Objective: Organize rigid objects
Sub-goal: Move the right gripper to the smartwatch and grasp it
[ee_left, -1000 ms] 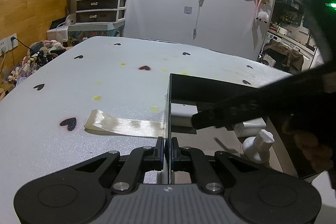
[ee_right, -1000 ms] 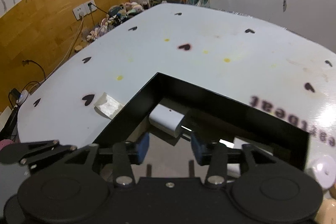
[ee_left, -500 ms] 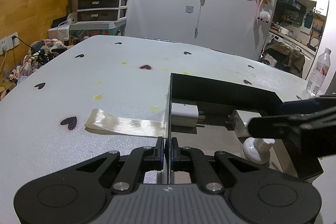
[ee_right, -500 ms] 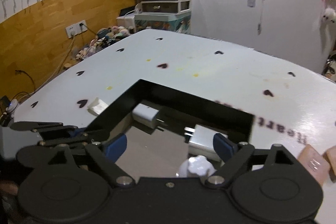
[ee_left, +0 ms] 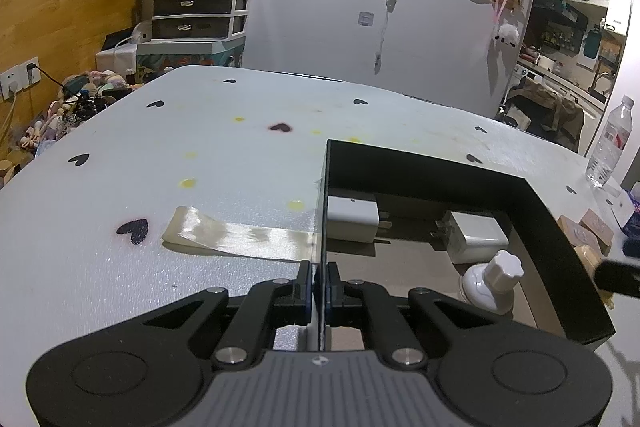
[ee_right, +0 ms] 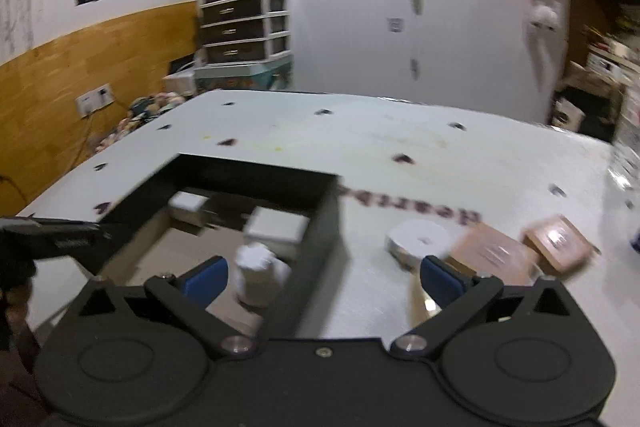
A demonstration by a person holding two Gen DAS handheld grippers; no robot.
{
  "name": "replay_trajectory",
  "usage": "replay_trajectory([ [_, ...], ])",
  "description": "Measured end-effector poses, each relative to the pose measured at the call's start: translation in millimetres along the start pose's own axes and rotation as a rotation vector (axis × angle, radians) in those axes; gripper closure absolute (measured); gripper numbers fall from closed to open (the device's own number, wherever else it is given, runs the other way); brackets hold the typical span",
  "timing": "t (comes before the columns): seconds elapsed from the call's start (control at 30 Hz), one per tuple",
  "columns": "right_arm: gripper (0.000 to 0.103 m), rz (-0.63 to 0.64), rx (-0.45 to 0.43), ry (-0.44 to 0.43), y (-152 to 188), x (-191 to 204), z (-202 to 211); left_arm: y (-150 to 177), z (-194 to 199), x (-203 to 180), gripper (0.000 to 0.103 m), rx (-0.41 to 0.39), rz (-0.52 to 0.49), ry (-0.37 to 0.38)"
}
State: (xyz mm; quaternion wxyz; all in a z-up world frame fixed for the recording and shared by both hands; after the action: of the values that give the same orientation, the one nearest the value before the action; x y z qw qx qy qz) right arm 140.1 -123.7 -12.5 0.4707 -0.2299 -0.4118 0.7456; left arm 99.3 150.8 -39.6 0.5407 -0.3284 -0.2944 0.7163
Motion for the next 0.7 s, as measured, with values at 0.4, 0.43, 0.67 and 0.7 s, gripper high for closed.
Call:
replay_trajectory([
  [0.4,0.018,-0.045,0.050,0.006,59,-35,3,0,1,0,0.098,-0.001,0.008,-0.007],
  [0.43,0.019,-0.042,0.049,0.009,61,-34,2,0,1,0,0.098,-0.001,0.007,-0.009],
  [0.67,0.046,0.040,0.043,0.004,59,-13,0,0,1,-1,0.098,-0.002,0.007,-0.009],
  [0.7,0.049,0.055,0.049,0.002,59,-10,-1,0,1,-1,0.098,-0.002,0.008,-0.008],
])
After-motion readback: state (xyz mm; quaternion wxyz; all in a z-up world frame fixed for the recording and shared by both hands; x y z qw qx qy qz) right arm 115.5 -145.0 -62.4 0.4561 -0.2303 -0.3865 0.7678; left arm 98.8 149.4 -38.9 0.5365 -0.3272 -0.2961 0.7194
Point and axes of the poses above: each gripper's, at about its wrist camera, not at the fingertips, and z roughly against the way its jaws point, x to its left, y to its underside, the point moved 1 cm from there along -z, roughly the way its jaws point, and after that the axes turned 3 degrees about z, right-handed, at the moved point
